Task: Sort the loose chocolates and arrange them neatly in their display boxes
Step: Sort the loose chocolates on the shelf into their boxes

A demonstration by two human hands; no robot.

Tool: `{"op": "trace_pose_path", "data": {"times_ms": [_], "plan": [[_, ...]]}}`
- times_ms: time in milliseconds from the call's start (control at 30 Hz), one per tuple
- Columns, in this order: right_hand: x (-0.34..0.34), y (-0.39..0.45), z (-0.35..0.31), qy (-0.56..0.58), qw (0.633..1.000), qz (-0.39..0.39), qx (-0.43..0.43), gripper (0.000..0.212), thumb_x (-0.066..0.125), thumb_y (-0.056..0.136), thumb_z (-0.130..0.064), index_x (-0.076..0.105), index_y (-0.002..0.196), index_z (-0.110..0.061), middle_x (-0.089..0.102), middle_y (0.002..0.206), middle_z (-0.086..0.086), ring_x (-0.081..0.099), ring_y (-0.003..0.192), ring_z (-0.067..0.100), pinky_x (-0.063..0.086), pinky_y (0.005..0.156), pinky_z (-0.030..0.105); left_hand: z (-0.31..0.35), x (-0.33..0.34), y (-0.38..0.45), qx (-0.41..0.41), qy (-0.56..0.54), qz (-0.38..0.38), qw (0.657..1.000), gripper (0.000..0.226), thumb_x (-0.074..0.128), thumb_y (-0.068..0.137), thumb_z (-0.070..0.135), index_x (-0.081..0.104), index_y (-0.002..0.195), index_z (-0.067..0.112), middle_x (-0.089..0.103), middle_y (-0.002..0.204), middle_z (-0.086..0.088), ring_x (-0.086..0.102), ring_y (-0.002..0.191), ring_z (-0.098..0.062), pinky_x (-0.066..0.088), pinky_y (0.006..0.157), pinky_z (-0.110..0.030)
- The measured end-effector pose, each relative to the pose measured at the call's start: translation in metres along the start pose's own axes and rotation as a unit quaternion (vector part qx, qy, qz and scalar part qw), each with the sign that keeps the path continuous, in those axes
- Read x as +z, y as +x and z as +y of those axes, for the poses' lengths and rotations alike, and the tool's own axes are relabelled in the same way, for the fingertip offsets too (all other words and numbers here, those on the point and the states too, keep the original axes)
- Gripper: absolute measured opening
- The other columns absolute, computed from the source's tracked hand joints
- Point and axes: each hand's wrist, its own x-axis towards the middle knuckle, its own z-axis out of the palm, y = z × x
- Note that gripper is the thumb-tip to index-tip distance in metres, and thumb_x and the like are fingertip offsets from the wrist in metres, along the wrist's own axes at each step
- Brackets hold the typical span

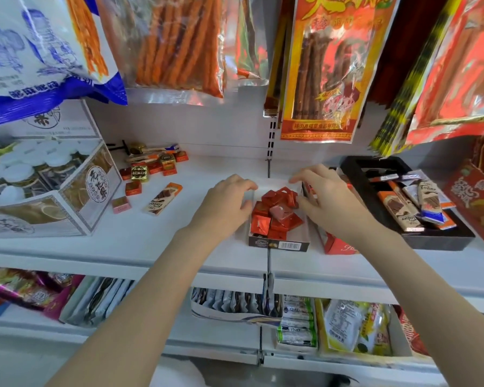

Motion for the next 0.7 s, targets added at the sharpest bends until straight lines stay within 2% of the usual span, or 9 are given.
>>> {"op": "trace_pose_path", "data": {"times_ms": [133, 233, 367, 467, 533, 600, 700], "plan": [[0.018, 0.013, -0.029, 0.058, 0.998, -0.018, -0.010, 0.033, 0.051, 0.089, -0.011, 0.052, 0.122, -0.016, 0.050, 0.128, 0.004, 0.047, 0.116, 0.020, 0.033, 0.093, 0.021, -0.043, -0.018, -0.012, -0.076, 0.098, 0.044, 0.991, 0.039, 0.049, 0.090, 0.018, 0.049, 0.129, 0.021, 0.046, 0.136, -0.004, 0.037, 0.126, -0.026, 0.030, 0.104, -0.040], [0.039, 0.033, -0.053, 0.103, 0.993, -0.047, -0.019, 0.035, 0.050, 0.089, -0.009, 0.050, 0.124, -0.015, 0.053, 0.129, 0.004, 0.050, 0.114, 0.018, 0.032, 0.088, 0.015, -0.081, -0.032, -0.028, -0.164, 0.158, 0.078, 0.971, 0.046, 0.049, 0.090, 0.023, 0.041, 0.135, 0.021, 0.031, 0.146, -0.007, 0.015, 0.136, -0.031, 0.019, 0.109, -0.047], [0.079, 0.082, -0.078, 0.114, 0.986, -0.114, -0.052, 0.042, 0.046, 0.092, -0.009, 0.041, 0.134, -0.015, 0.045, 0.137, 0.010, 0.041, 0.126, 0.025, 0.030, 0.098, 0.024, -0.125, -0.036, -0.043, -0.279, 0.143, 0.010, 0.950, 0.053, 0.037, 0.094, 0.036, 0.022, 0.143, 0.021, 0.012, 0.152, -0.015, 0.005, 0.139, -0.038, 0.011, 0.113, -0.054], [0.116, 0.124, -0.095, 0.106, 0.978, -0.169, -0.066, 0.049, 0.043, 0.094, -0.014, 0.031, 0.140, -0.022, 0.028, 0.147, 0.012, 0.035, 0.130, 0.031, 0.029, 0.105, 0.031, -0.138, -0.033, -0.041, -0.292, 0.116, -0.044, 0.948, 0.053, 0.029, 0.094, 0.045, 0.018, 0.143, 0.029, 0.004, 0.153, -0.016, -0.001, 0.140, -0.037, 0.006, 0.114, -0.051], [0.138, 0.152, -0.106, 0.095, 0.977, -0.172, -0.088, 0.053, 0.044, 0.093, -0.015, 0.026, 0.142, -0.024, 0.017, 0.151, 0.014, 0.025, 0.136, 0.036, 0.022, 0.113, 0.037, -0.139, -0.035, -0.036, -0.281, 0.100, -0.071, 0.952, 0.052, 0.032, 0.093, 0.047, 0.022, 0.142, 0.030, 0.002, 0.154, -0.017, -0.005, 0.140, -0.038, 0.003, 0.114, -0.051], [0.154, 0.179, -0.116, 0.070, 0.980, -0.159, -0.098, 0.059, 0.047, 0.090, -0.018, 0.023, 0.143, -0.029, 0.009, 0.154, 0.014, 0.015, 0.139, 0.038, 0.018, 0.114, 0.046, -0.139, -0.040, -0.032, -0.266, 0.098, -0.077, 0.956, 0.050, 0.039, 0.091, 0.045, 0.028, 0.138, 0.029, 0.005, 0.153, -0.017, -0.001, 0.139, -0.040, 0.007, 0.114, -0.051], [0.168, 0.210, -0.126, 0.003, 0.982, -0.151, -0.116, 0.062, 0.052, 0.086, -0.029, 0.024, 0.141, -0.037, 0.009, 0.155, 0.008, 0.011, 0.139, 0.038, 0.020, 0.111, 0.054, -0.141, -0.047, -0.030, -0.253, 0.103, -0.082, 0.959, 0.052, 0.046, 0.088, 0.046, 0.035, 0.135, 0.026, 0.005, 0.154, -0.010, 0.004, 0.138, -0.040, 0.012, 0.112, -0.051]]}}
